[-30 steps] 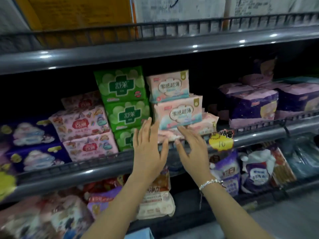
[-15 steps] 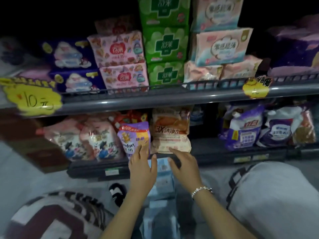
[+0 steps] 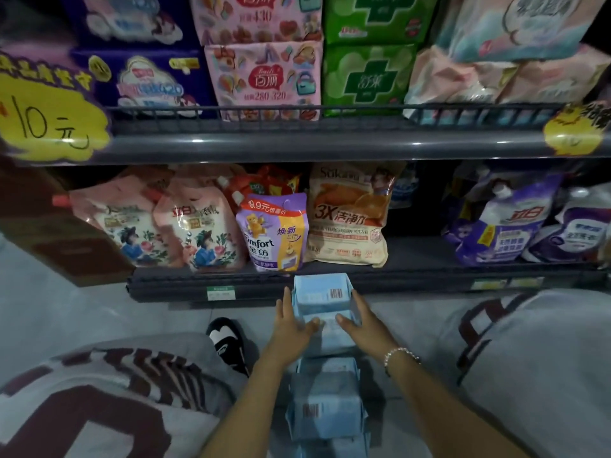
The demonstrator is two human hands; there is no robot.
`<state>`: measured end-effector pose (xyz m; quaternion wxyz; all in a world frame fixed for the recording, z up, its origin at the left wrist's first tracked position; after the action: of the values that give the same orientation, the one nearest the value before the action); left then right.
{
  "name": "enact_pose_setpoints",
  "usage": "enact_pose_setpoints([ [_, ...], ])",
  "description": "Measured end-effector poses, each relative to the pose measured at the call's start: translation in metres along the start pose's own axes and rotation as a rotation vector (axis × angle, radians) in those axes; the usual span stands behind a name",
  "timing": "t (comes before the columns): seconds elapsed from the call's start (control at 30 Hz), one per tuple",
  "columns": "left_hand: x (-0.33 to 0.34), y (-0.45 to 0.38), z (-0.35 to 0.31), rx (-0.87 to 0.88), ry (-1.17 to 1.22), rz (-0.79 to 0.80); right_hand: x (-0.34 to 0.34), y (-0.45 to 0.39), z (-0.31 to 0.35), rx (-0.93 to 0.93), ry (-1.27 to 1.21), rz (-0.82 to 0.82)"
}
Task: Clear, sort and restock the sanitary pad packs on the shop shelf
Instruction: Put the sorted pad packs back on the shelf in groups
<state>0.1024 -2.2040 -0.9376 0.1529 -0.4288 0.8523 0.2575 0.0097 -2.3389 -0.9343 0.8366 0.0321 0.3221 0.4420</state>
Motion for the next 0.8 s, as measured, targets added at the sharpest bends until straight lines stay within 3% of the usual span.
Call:
enact_pose_setpoints([
  [0.17, 0.014, -0.016, 0.024, -0.141, 0.247, 0.008, 0.013, -0.02, -0.015, 0.186, -0.146, 0.033],
  [0.4, 0.033, -0.027, 0.044, -0.283, 0.538, -0.08, 0.034, -0.036, -0.034, 0.275, -0.424, -0.034],
  [0.63, 0.031, -0.033, 0.032, -0.367, 0.707, -0.179, 0.03, -0.039, -0.029, 0.363, -0.509, -0.037],
  [0.8, 0.028, -0.024, -0.01, -0.374, 0.885, -0.063, -0.003, -0.038, -0.011, 0.374, -0.595, -0.111],
])
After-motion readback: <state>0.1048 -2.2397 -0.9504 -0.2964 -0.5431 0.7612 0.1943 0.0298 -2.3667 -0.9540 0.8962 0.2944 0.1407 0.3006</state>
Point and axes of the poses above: each hand's wrist, its own y-axis away from the middle knuckle, its own x-axis out of the palm, z = x × y, the point moved 7 cm from there along -y, towards the middle knuckle, and after that the axes turned 9 degrees about -z, right-handed, at the moved point
